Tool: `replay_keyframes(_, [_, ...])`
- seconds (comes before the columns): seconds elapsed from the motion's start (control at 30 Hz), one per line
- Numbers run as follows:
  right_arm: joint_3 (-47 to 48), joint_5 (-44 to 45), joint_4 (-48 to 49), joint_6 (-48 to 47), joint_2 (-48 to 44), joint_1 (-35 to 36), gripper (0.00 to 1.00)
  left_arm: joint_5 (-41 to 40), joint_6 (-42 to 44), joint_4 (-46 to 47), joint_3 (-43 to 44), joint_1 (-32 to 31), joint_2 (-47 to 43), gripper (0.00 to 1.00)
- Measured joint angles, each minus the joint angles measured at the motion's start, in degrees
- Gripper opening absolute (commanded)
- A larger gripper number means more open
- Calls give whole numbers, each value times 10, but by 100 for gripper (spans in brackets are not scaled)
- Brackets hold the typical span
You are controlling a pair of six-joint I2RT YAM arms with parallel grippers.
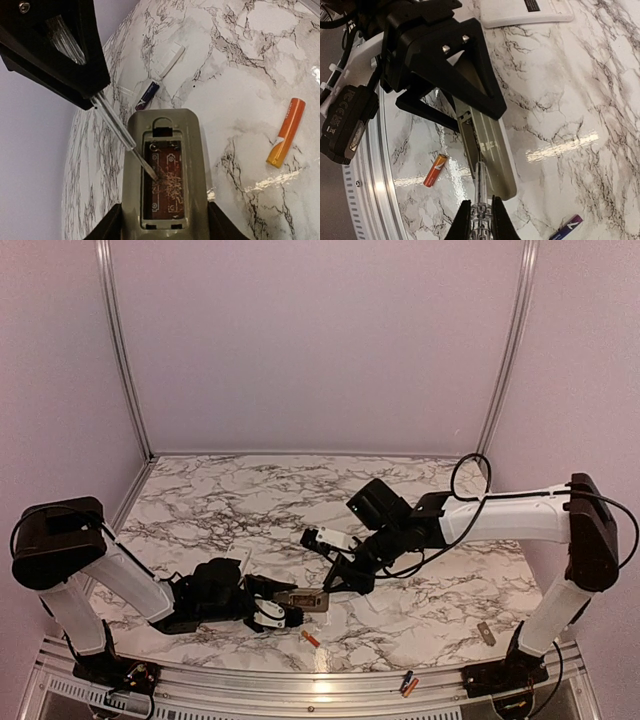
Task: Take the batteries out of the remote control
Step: Remove the battery from the remote control without the battery cover, then place the screwdriver at the center of the board.
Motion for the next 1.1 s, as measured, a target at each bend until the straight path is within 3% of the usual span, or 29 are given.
replay_keyframes(0.73, [-28, 88, 0, 82, -155, -2, 0, -35, -86, -5, 6, -2, -39, 0])
replay_keyframes(1.1, [-99, 222, 84, 182, -242, -2, 0, -63, -181, -9, 11, 20, -85, 0])
